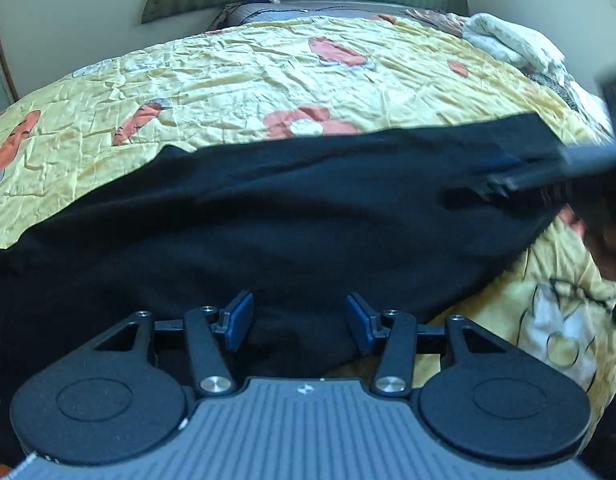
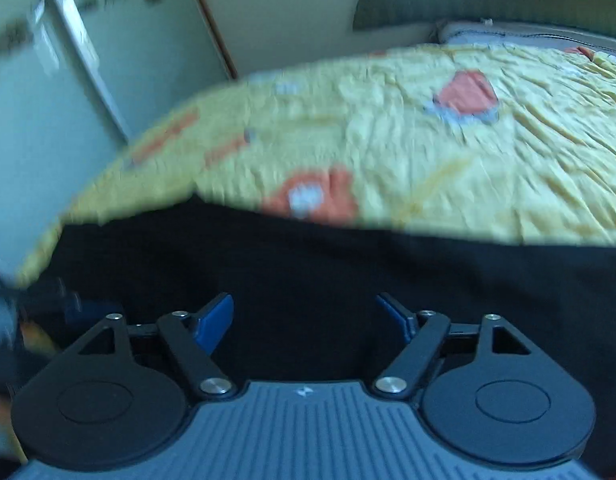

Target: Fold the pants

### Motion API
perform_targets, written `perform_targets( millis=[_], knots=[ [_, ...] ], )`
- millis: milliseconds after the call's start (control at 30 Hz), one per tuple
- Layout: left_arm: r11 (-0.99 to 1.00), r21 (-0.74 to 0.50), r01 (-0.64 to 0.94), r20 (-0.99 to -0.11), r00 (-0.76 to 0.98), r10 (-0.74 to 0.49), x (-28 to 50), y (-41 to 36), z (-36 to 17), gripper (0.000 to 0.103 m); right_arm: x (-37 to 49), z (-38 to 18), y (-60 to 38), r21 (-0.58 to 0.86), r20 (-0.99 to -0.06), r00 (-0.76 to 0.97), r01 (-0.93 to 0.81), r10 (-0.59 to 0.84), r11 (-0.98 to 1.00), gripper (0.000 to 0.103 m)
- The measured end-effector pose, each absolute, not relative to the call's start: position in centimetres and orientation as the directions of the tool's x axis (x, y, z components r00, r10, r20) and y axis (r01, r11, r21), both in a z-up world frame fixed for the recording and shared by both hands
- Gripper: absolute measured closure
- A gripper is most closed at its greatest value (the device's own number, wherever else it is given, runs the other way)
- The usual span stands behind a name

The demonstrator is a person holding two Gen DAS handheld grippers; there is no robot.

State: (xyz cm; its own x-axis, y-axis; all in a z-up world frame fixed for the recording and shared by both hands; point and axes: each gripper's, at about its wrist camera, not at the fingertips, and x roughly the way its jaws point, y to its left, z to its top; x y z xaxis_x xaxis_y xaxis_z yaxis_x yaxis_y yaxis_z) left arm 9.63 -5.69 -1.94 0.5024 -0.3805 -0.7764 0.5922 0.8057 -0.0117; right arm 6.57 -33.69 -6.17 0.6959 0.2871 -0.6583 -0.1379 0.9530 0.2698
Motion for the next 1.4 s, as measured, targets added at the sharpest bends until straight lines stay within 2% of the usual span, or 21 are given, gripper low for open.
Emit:
perform_targets(
  millis=[33, 100, 167, 233, 367, 500, 967, 1033, 1067, 1100, 1133, 1167, 1200, 1333, 1400],
  knots=[
    [0.808, -0.027, 0.589, -0.767, 0.506, -0.395, 9.8, -5.9, -1.5, 0.048, 5.6, -6.4, -34.1, 0.226, -0.670, 0.708, -0.090, 0.222, 0.970, 0.025],
    [0.807, -0.065, 0.588, -0.739, 0.515, -0.434, 10.0, -6.4, -0.3, 0.047, 2.7, -5.9, -36.0, 0.220, -0.629, 0.768, 0.023, 0.124, 0.975, 0.025],
    [0.808, -0.096, 0.582, -0.719, 0.521, -0.461, 10.3, -7.3, 0.5, 0.042, -1.3, -5.0, -40.0, 0.349, -0.526, 0.848, 0.146, 0.064, 0.926, 0.025],
    [0.801, -0.125, 0.586, -0.709, 0.512, -0.485, 10.5, -8.4, 0.9, 0.041, -4.8, -5.1, -44.3, 0.481, -0.475, 0.880, 0.280, -0.021, 0.831, 0.025],
    [0.792, -0.160, 0.589, -0.711, 0.488, -0.506, 10.5, -10.9, 0.8, 0.040, -9.4, -7.3, -51.4, 0.633, -0.496, 0.858, 0.464, -0.136, 0.620, 0.023],
    [0.801, -0.140, 0.582, -0.729, 0.487, -0.481, 10.2, -12.7, -0.1, 0.033, -10.8, -9.7, -54.1, 0.725, -0.478, 0.871, 0.464, -0.114, 0.509, 0.023],
    [0.830, -0.124, 0.544, -0.767, 0.478, -0.428, 10.7, -13.6, -1.6, 0.029, -7.9, -11.4, -55.8, 0.733, -0.380, 0.896, 0.444, -0.231, 0.515, 0.025],
    [0.832, -0.133, 0.539, -0.770, 0.473, -0.429, 10.8, -13.7, -1.7, 0.029, -7.4, -11.5, -56.0, 0.731, -0.383, 0.890, 0.455, -0.247, 0.508, 0.030],
    [0.832, -0.133, 0.538, -0.771, 0.472, -0.428, 10.9, -13.8, -1.7, 0.028, -7.2, -11.6, -56.1, 0.727, -0.390, 0.886, 0.463, -0.251, 0.506, 0.038],
    [0.833, -0.132, 0.537, -0.771, 0.473, -0.427, 10.9, -13.8, -1.7, 0.028, -7.0, -11.6, -56.1, 0.721, -0.401, 0.878, 0.478, -0.260, 0.501, 0.050],
    [0.834, -0.130, 0.537, -0.772, 0.473, -0.425, 11.0, -13.9, -1.7, 0.028, -6.8, -11.7, -56.3, 0.716, -0.417, 0.868, 0.497, -0.270, 0.491, 0.058],
    [0.834, -0.128, 0.537, -0.773, 0.472, -0.423, 11.0, -14.0, -1.8, 0.028, -6.8, -11.8, -56.5, 0.713, -0.431, 0.860, 0.511, -0.275, 0.480, 0.074],
    [0.834, -0.130, 0.537, -0.774, 0.471, -0.424, 11.1, -14.1, -1.8, 0.028, -6.8, -12.0, -56.7, 0.717, -0.439, 0.857, 0.516, -0.271, 0.468, 0.078],
    [0.833, -0.125, 0.539, -0.774, 0.472, -0.421, 11.1, -14.3, -1.8, 0.027, -7.1, -12.0, -57.0, 0.721, -0.446, 0.862, 0.505, -0.242, 0.474, 0.077],
    [0.835, -0.118, 0.537, -0.775, 0.476, -0.416, 11.0, -14.3, -2.0, 0.027, -7.8, -11.2, -56.5, 0.675, -0.471, 0.830, 0.558, -0.300, 0.483, 0.076]
  ],
)
